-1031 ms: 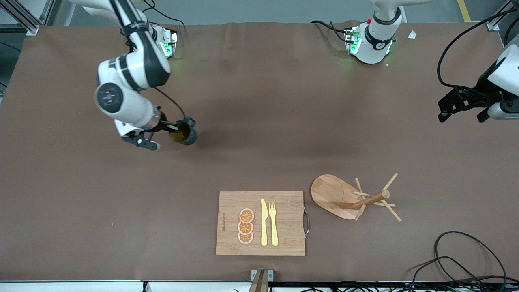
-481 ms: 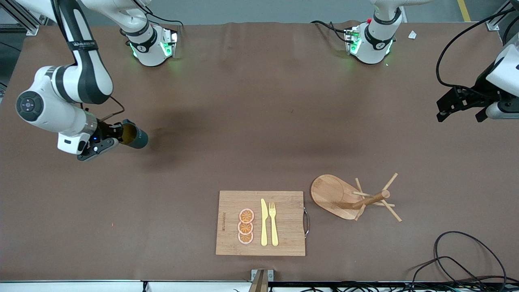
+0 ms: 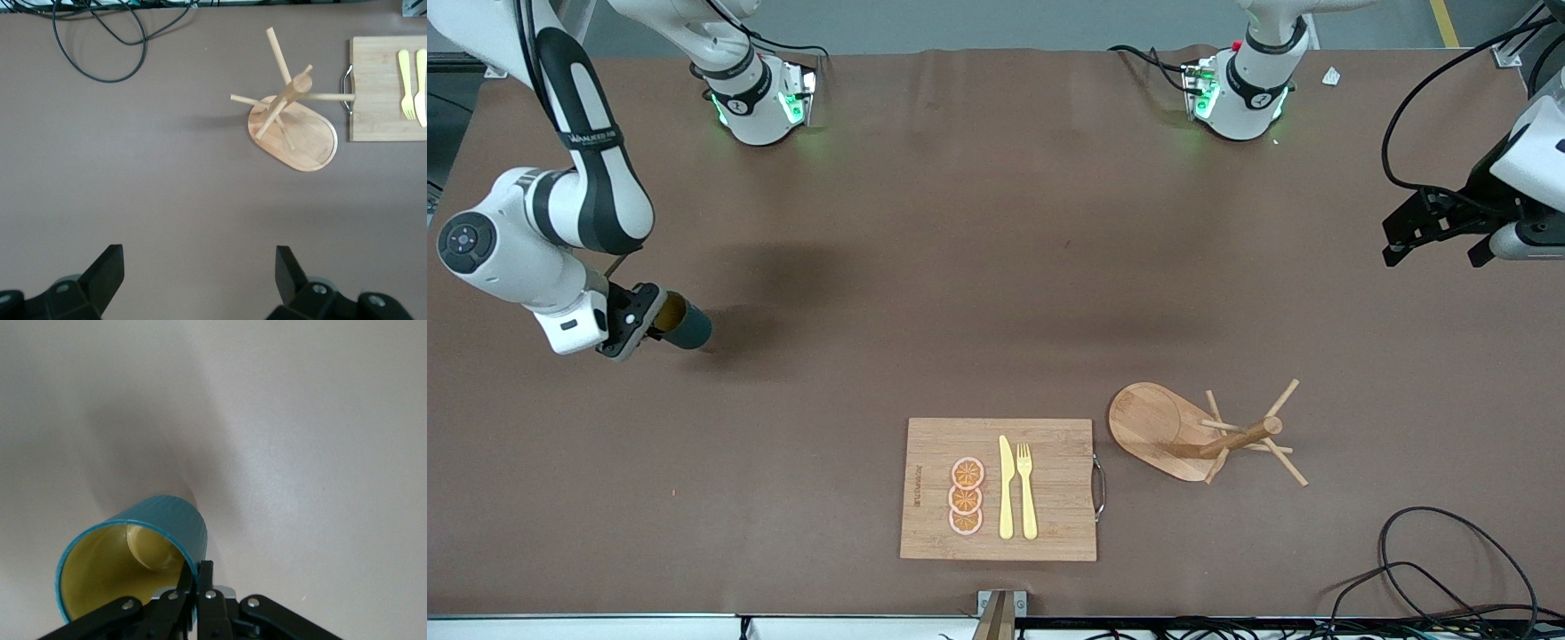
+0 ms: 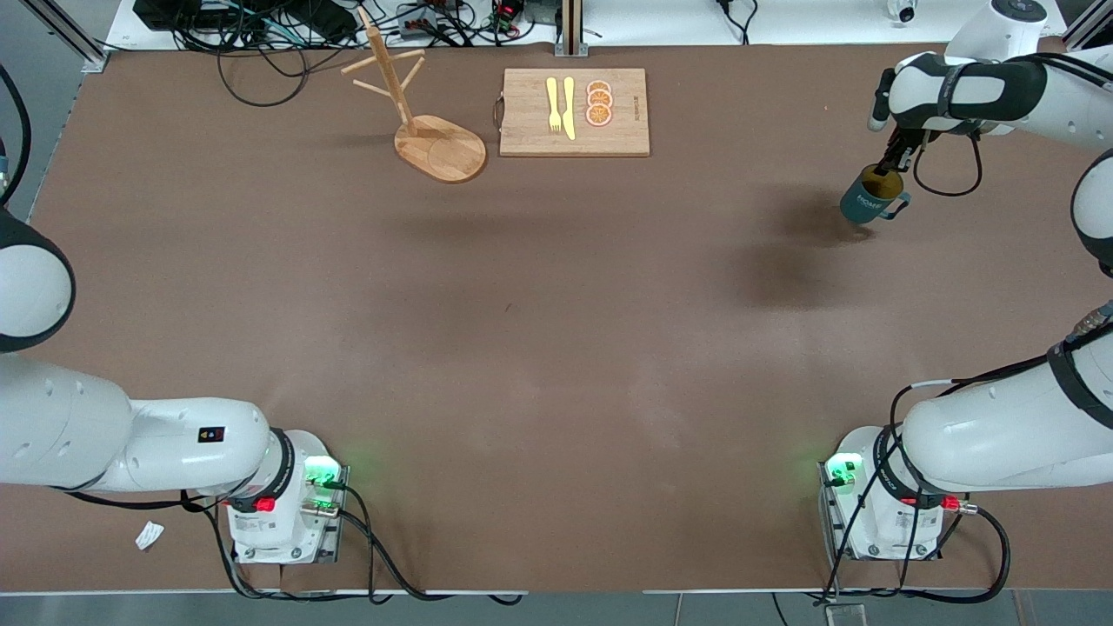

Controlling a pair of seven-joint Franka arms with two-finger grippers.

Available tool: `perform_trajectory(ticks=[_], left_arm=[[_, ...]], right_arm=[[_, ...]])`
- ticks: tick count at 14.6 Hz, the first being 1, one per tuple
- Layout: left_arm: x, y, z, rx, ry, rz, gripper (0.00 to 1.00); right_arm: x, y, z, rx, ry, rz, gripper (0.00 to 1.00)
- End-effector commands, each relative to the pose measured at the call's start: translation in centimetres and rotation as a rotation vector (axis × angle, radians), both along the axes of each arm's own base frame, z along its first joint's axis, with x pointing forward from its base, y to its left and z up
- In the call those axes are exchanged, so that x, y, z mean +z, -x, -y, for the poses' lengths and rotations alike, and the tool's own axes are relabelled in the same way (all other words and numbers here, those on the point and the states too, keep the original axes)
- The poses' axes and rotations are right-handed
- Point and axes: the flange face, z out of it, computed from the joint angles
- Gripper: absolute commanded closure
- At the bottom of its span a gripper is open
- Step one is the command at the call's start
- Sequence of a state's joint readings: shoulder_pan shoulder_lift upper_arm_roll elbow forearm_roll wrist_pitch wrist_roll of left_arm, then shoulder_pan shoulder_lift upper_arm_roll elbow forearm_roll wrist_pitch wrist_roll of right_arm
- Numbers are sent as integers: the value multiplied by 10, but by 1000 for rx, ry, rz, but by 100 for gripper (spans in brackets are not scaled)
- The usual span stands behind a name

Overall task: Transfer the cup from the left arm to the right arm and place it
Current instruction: 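Lower the mug onto the table and open the right gripper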

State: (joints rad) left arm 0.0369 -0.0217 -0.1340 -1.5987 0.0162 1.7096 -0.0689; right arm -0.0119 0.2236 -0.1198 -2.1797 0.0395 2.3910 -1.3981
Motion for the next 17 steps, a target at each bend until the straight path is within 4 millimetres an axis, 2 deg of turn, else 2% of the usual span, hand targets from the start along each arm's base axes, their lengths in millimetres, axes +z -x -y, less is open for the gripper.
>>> perform_trajectory(ticks=[1, 7, 15, 16, 17], left_arm=[[5, 6, 5, -4, 11, -30, 0], [6, 6, 0, 7, 12, -28, 0], [8, 5, -3, 10, 12, -23, 0], [8, 5, -3, 10, 12, -23, 0], [8, 5, -3, 9, 12, -23, 0]], right_arm=[[-7, 0, 0, 156, 4, 5, 100], [-22, 4, -2, 307, 0, -23, 100], [-34, 4, -3, 333, 10, -25, 99], [-35, 3, -2, 330, 10, -25, 92], [-35, 4, 0, 325, 9, -26, 13]])
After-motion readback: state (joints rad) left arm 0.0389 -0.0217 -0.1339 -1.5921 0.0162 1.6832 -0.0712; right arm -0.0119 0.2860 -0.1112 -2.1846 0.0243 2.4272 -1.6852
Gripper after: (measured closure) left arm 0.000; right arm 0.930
